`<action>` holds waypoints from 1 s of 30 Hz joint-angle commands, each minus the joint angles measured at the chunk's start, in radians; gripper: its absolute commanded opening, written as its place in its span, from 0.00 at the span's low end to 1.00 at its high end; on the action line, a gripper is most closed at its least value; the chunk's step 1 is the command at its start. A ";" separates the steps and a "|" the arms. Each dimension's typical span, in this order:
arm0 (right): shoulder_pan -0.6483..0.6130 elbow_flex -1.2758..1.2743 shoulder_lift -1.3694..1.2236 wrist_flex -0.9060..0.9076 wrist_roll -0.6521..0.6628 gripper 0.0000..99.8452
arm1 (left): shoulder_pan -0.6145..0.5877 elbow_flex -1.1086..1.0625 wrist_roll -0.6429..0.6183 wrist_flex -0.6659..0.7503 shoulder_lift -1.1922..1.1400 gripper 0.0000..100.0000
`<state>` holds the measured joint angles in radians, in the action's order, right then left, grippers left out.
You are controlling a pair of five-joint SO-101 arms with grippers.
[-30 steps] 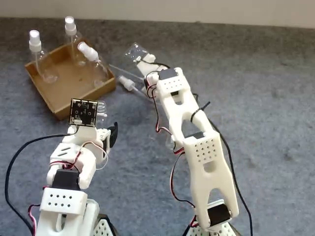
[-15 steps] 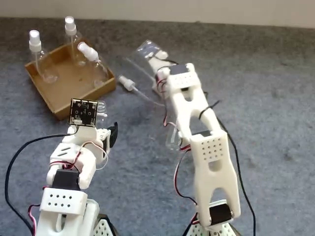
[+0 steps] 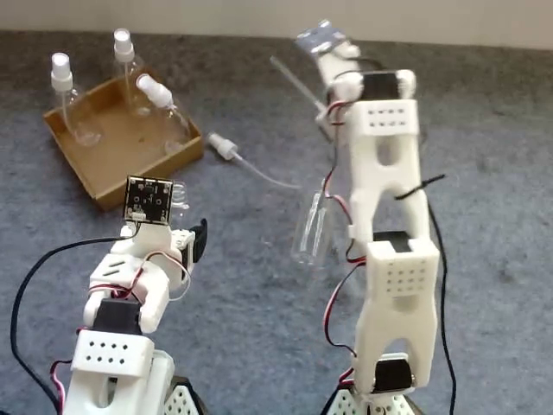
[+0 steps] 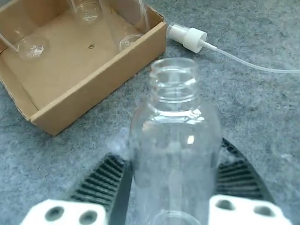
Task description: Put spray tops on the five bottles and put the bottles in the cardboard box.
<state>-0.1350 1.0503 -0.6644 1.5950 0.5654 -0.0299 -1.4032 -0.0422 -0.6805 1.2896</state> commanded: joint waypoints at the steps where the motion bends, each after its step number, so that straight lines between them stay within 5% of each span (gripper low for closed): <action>1: 0.090 0.213 0.094 0.145 0.038 0.01 | -0.010 -0.013 -0.008 0.071 0.018 0.11; 14: 0.315 0.312 0.094 0.174 0.282 0.01 | -0.010 -0.022 -0.008 0.087 0.018 0.11; 30: 0.346 0.263 0.400 0.174 0.284 0.01 | -0.008 -0.022 -0.008 0.087 0.016 0.11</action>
<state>0.2225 1.3418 -0.4358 1.7484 0.8385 -0.0299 -1.4308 -0.0422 -0.6191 1.2896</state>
